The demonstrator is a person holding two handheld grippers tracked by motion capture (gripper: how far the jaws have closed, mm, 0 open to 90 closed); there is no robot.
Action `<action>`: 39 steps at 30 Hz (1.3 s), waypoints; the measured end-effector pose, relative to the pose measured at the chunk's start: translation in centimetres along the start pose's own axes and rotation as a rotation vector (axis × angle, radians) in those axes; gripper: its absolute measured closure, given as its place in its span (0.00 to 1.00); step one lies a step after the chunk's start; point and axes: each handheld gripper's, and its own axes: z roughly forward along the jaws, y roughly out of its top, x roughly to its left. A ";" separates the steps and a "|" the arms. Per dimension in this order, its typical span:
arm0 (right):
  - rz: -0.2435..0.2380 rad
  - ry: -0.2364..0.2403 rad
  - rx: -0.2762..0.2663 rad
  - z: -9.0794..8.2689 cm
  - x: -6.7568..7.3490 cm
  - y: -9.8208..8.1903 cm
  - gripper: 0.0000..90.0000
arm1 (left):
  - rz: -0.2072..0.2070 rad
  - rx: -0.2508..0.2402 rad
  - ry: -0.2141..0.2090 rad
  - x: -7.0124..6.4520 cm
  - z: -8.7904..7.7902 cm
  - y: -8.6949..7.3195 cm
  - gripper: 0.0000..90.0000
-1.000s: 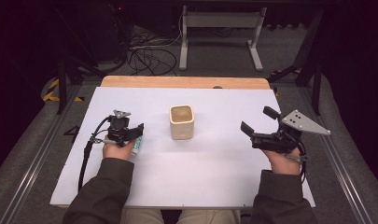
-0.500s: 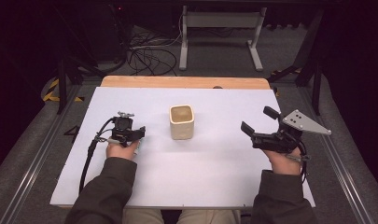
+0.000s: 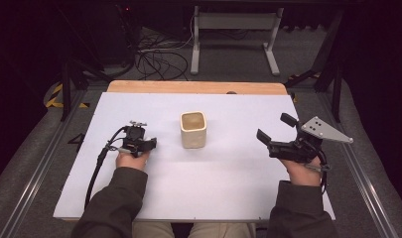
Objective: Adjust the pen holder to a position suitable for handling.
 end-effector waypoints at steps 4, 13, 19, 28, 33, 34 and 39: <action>0.001 0.001 -0.001 0.0 0.0 0.0 0.02 | 0.024 -0.005 0.030 -0.3 0.1 -0.1 0.55; 0.005 0.003 0.001 -0.1 0.0 0.1 0.02 | 0.074 -0.013 0.022 -0.8 0.0 -0.3 0.72; 0.004 0.003 0.005 0.0 0.0 0.1 0.02 | 0.080 -0.038 -0.012 -0.6 -0.5 0.0 0.72; 0.002 0.005 0.013 0.4 0.0 -0.1 0.02 | 0.090 -0.129 -0.043 -0.8 -2.1 0.6 0.73; -0.001 0.000 0.011 0.5 0.0 -0.2 0.02 | 0.094 -0.202 -0.124 -1.1 -3.3 0.7 0.73; 0.002 0.000 0.009 0.6 0.0 -0.2 0.02 | 0.098 -0.211 -0.133 -1.2 -3.5 0.7 0.73; 0.003 0.004 0.009 0.9 0.1 -0.3 0.03 | 0.101 -0.259 -0.166 -1.7 -4.8 0.9 0.73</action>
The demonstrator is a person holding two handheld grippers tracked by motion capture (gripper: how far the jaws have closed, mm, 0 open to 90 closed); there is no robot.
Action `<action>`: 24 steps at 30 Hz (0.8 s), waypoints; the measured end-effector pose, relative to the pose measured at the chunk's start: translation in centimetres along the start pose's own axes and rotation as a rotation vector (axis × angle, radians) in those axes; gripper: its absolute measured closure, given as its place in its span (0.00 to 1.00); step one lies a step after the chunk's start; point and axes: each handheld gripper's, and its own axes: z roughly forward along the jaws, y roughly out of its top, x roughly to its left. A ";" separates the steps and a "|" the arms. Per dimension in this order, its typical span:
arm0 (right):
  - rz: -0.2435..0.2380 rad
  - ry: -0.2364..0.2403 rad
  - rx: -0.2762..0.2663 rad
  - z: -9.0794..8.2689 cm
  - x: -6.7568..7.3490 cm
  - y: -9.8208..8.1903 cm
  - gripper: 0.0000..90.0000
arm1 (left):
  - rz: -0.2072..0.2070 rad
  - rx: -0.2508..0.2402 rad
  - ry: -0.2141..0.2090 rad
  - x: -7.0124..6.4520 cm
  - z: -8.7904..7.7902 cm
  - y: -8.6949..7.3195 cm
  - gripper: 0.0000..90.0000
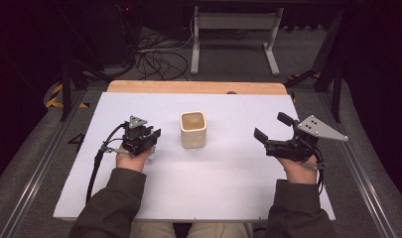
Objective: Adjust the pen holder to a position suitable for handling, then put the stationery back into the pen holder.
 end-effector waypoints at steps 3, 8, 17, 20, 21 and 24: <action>-0.006 0.006 0.009 0.2 0.2 -0.1 0.03 | 0.014 -0.037 -0.019 -0.4 -0.7 0.4 0.73; -0.006 0.012 0.012 0.4 0.2 -0.2 0.03 | 0.026 -0.103 -0.059 -1.2 -1.8 0.9 0.73; -0.009 0.026 0.008 0.6 0.6 -0.3 0.04 | 0.030 -0.196 -0.096 -2.3 -3.4 1.8 0.73; -0.014 0.039 0.003 0.8 0.8 -0.3 0.04 | 0.039 -0.235 -0.120 -2.8 -4.0 2.1 0.73; -0.014 0.044 0.004 0.9 0.9 -0.3 0.04 | 0.041 -0.243 -0.126 -3.0 -4.2 2.2 0.73; -0.019 0.057 0.007 1.2 1.1 -0.3 0.04 | 0.054 -0.276 -0.156 -3.6 -4.6 2.6 0.73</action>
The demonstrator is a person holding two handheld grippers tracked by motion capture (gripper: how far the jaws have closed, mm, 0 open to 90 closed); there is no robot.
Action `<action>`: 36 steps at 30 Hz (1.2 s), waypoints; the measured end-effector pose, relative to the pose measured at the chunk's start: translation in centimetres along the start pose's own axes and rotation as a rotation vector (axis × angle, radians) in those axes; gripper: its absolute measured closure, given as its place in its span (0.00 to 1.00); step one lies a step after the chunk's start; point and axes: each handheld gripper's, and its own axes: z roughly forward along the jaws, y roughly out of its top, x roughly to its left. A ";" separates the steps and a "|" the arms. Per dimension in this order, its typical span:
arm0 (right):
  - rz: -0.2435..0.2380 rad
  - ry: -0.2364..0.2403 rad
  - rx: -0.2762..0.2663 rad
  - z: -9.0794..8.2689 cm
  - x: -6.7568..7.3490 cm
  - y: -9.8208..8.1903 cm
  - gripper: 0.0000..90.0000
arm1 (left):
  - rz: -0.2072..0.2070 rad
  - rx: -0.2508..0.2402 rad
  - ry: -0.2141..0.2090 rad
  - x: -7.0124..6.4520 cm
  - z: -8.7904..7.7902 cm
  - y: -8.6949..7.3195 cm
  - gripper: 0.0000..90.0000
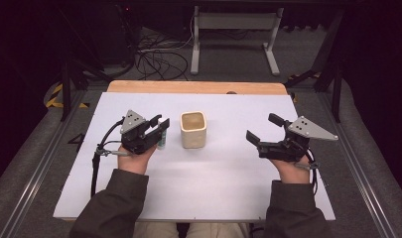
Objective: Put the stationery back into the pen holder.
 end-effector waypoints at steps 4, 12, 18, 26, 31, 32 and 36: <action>0.003 0.023 -0.003 0.3 0.2 -0.1 0.06 | 0.020 -0.026 -0.038 -1.0 -0.2 0.8 0.73; 0.017 0.077 -0.009 0.8 0.7 -0.2 0.16 | 0.020 -0.072 -0.128 -2.9 -0.4 2.0 0.73; 0.025 0.124 -0.016 1.6 1.3 -0.4 0.25 | -0.012 -0.119 -0.202 -3.7 -0.3 2.2 0.73; 0.050 0.209 -0.013 2.8 2.4 -0.7 0.30 | -0.020 -0.162 -0.261 -4.6 -0.4 2.5 0.73; 0.066 0.236 -0.003 3.6 3.2 -0.9 0.33 | -0.012 -0.169 -0.282 -5.2 -0.3 2.7 0.73; 0.063 0.241 -0.002 3.7 3.3 -0.9 0.34 | -0.010 -0.171 -0.286 -5.4 -0.3 2.7 0.73; 0.067 0.257 0.015 4.4 3.9 -1.1 0.34 | -0.009 -0.177 -0.305 -5.9 -0.1 2.7 0.73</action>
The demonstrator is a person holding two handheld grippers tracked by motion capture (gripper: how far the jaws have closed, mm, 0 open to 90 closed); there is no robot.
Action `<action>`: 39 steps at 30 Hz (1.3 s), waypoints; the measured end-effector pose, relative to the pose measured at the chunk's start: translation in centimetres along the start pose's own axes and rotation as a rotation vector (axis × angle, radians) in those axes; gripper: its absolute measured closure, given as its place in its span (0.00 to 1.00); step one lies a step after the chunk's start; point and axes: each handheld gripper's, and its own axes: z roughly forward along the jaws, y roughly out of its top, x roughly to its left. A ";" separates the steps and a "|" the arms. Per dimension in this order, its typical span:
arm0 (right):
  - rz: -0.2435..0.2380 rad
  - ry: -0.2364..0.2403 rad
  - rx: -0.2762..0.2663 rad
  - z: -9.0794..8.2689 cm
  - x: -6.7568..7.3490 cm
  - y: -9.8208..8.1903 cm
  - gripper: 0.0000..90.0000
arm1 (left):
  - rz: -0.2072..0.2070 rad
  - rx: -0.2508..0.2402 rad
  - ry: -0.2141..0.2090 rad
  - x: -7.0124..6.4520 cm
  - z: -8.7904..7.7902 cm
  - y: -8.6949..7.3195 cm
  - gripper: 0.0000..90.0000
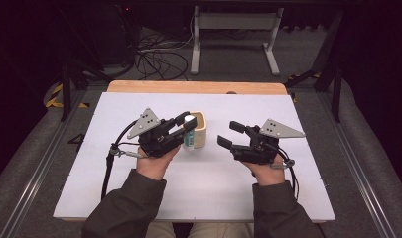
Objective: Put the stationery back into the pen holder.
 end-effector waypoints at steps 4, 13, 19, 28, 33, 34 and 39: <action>-0.002 0.015 0.006 0.6 0.4 -0.1 0.34 | 0.000 -0.002 -0.018 -0.4 0.3 0.0 0.73; 0.000 0.044 0.010 1.6 1.1 -0.3 0.35 | 0.015 -0.012 -0.056 -1.5 1.1 -0.1 0.73; 0.008 0.069 0.007 2.0 1.4 -0.4 0.35 | 0.019 -0.011 -0.075 -2.0 1.4 -0.1 0.73; 0.033 0.119 0.006 2.7 1.8 -0.6 0.42 | 0.031 -0.010 -0.088 -2.5 1.9 -0.3 0.73; 0.031 0.135 0.013 2.9 2.0 -0.7 0.54 | 0.029 -0.011 -0.095 -2.6 2.0 -0.3 0.73; 0.032 0.138 0.014 2.9 2.0 -0.8 0.56 | 0.028 -0.012 -0.097 -2.6 2.0 -0.3 0.73; 0.041 0.149 0.012 3.0 2.1 -0.9 0.72 | 0.028 -0.016 -0.099 -2.6 2.0 -0.3 0.73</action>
